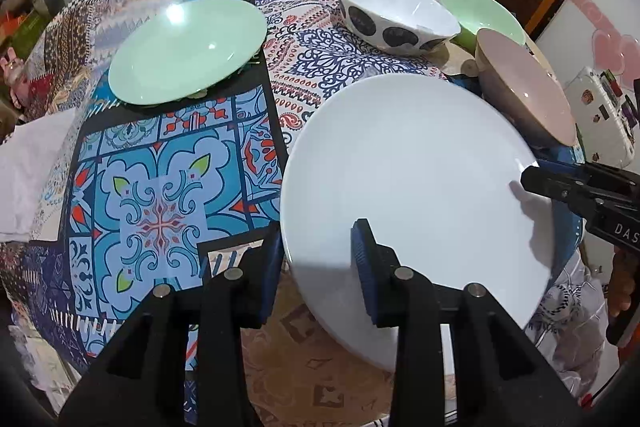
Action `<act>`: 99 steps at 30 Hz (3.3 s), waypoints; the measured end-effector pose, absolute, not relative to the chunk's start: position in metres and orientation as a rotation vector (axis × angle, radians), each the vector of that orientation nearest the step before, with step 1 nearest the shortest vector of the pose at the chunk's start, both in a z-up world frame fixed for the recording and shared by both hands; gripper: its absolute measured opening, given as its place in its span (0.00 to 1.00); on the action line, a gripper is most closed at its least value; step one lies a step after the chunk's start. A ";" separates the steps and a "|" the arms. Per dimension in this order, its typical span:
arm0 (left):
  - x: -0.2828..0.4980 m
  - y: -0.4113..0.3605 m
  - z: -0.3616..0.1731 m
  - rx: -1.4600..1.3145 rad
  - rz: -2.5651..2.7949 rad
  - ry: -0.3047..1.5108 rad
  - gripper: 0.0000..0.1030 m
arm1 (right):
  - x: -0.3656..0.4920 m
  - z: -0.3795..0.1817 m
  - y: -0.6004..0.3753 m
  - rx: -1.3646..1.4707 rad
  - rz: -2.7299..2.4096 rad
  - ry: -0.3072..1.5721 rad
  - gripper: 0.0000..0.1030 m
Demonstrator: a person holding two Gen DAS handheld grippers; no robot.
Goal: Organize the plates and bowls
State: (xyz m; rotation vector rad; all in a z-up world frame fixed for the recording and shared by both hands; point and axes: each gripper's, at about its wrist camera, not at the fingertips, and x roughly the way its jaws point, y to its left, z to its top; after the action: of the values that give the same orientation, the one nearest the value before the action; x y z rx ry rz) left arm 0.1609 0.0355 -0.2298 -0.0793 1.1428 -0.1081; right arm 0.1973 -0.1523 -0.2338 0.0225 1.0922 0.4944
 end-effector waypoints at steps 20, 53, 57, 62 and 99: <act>0.144 0.070 -0.194 -0.100 -0.049 1.029 0.58 | 0.193 -0.189 -0.137 -0.039 0.522 0.949 0.41; 0.235 0.211 -0.200 -0.202 0.186 0.934 0.70 | 0.315 -0.182 0.007 -0.142 0.602 0.891 0.56; 0.252 0.223 -0.213 -0.219 0.178 0.962 0.70 | 0.334 -0.191 0.022 -0.149 0.595 0.912 0.56; 0.266 0.236 -0.227 -0.204 0.164 0.964 0.65 | 0.360 -0.208 0.042 -0.145 0.600 0.997 0.56; 0.297 0.254 -0.267 -0.312 0.008 1.035 0.27 | 0.397 -0.260 0.074 -0.236 0.582 1.197 0.19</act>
State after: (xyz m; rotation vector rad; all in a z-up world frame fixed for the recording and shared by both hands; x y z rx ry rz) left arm 0.2967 0.2535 -0.2673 -0.3119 1.0347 0.0078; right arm 0.3968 0.0743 -0.2597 -0.2358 1.1971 0.5822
